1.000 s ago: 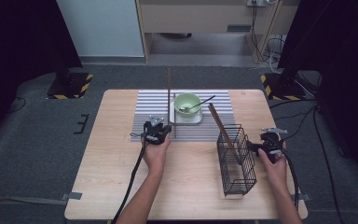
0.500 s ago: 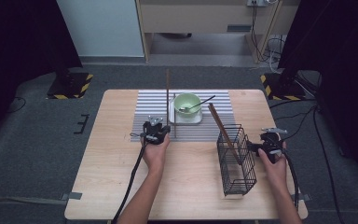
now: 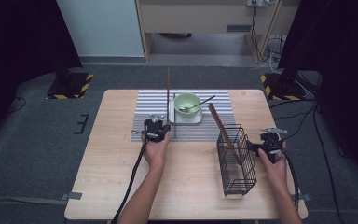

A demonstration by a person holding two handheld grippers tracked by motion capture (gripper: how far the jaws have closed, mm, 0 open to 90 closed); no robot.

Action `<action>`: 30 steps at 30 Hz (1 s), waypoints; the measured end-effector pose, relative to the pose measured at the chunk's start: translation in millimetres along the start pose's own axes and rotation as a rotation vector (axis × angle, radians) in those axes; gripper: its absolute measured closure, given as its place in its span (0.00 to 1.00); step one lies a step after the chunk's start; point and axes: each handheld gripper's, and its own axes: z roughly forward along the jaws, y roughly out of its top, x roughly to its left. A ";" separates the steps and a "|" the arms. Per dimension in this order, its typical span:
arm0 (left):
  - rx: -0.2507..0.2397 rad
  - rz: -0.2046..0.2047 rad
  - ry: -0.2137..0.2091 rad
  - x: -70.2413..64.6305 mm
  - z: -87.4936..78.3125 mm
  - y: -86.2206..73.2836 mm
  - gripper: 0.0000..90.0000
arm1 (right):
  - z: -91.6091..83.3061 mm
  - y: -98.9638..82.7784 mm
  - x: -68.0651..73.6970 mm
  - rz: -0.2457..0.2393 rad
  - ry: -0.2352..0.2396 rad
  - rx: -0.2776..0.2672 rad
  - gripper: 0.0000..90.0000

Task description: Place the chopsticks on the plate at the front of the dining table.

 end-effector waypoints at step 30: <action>0.008 -0.013 0.024 0.4 13.3 -6.7 0.95 | 0.0 0.0 0.0 0.000 0.000 0.000 0.04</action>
